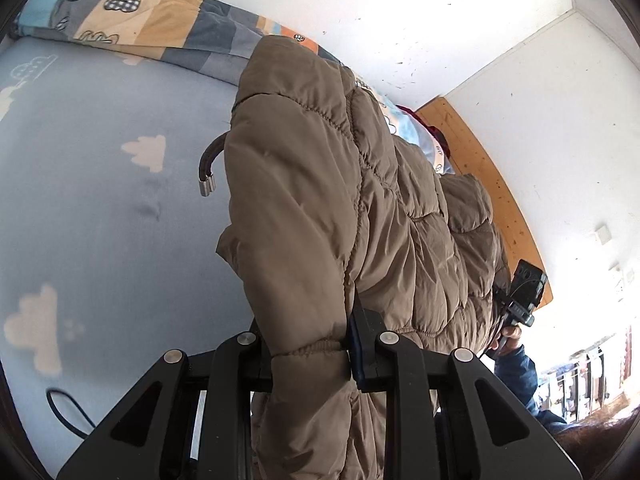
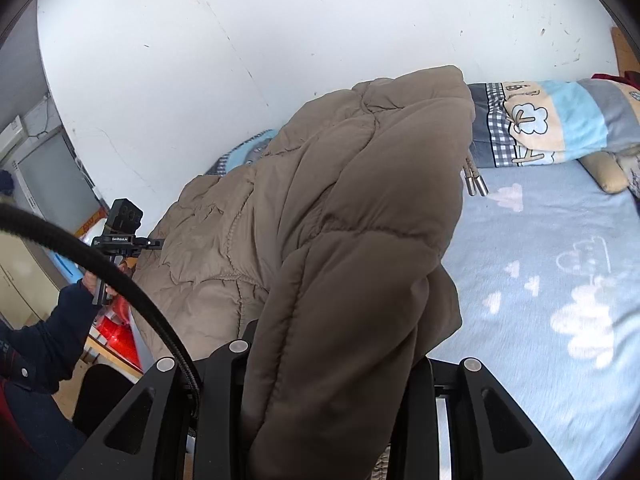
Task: Fold large clothes
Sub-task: 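Close both grippers on the jacket edge and lift the jacket, then lower the jacket onto the bed and open both grippers, then press the laid jacket flat with both open grippers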
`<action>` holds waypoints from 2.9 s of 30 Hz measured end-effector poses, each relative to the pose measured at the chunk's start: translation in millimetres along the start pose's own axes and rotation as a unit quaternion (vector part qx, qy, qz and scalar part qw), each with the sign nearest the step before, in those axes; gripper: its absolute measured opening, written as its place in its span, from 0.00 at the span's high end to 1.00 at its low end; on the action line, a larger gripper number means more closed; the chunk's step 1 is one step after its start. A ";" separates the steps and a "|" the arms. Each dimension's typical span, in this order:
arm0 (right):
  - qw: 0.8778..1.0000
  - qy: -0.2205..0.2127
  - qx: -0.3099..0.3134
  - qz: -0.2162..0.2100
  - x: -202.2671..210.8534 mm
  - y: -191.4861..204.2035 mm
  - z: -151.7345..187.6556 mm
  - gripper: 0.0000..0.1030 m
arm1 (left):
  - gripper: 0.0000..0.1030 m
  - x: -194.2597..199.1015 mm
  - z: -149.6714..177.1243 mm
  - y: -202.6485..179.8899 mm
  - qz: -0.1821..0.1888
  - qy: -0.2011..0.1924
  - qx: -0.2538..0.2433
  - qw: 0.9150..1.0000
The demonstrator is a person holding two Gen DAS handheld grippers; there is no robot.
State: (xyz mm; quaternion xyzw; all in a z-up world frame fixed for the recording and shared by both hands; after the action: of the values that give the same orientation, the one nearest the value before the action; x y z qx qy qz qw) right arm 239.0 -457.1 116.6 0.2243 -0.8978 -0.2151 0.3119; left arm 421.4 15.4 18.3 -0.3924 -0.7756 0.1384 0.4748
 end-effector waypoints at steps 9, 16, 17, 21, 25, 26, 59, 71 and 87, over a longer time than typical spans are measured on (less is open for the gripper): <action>0.999 0.025 -0.040 0.003 -4.2 3.7 68.0 0.67 | 0.77 -11.3 67.7 31.8 -0.019 0.008 0.059 0.998; 0.993 0.080 -0.065 0.050 -52.7 -32.2 92.3 0.67 | 0.76 -54.4 87.4 80.7 -0.039 0.012 0.106 0.994; 0.992 0.082 -0.075 0.053 -56.4 -39.4 92.8 0.67 | 0.76 -55.0 85.1 81.2 -0.040 0.010 0.099 0.994; 0.986 0.111 -0.092 0.085 -74.7 -64.8 105.0 0.64 | 0.68 -64.5 95.8 84.1 -0.052 0.012 0.106 0.993; 0.978 0.130 -0.124 0.105 -81.4 -82.1 124.2 0.51 | 0.55 -68.2 103.7 89.8 -0.069 0.016 0.124 0.990; 0.977 0.129 -0.128 0.107 -80.2 -83.2 125.4 0.47 | 0.51 -66.6 104.4 92.0 -0.071 0.014 0.132 0.989; 0.966 -0.057 -0.061 0.243 -31.4 102.2 183.1 0.30 | 0.20 -25.2 227.0 -144.2 -0.316 -0.132 -0.108 0.933; 0.954 -0.002 -0.073 0.291 -93.1 72.7 184.2 0.28 | 0.12 -69.5 211.4 -97.3 -0.402 -0.088 -0.084 0.908; 0.951 0.013 -0.065 0.303 -116.7 60.4 190.8 0.25 | 0.04 -84.6 213.0 -85.6 -0.414 -0.087 -0.080 0.902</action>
State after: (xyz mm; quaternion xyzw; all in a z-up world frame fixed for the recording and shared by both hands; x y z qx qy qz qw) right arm 179.8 -298.7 -41.8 -0.0763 -0.9034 -0.1653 0.3883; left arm 221.0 -69.5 -93.4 -0.0583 -0.9150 -0.0993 0.3867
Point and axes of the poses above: each gripper's, at about its wrist camera, not at the fingertips, and x roughly against the way its jaws point, y to its left, z to its underside, the point moved 5 cm from there along -x, roughly the way its jaws point, and after that the axes turned 7 degrees about -x, right-handed, at the moved point
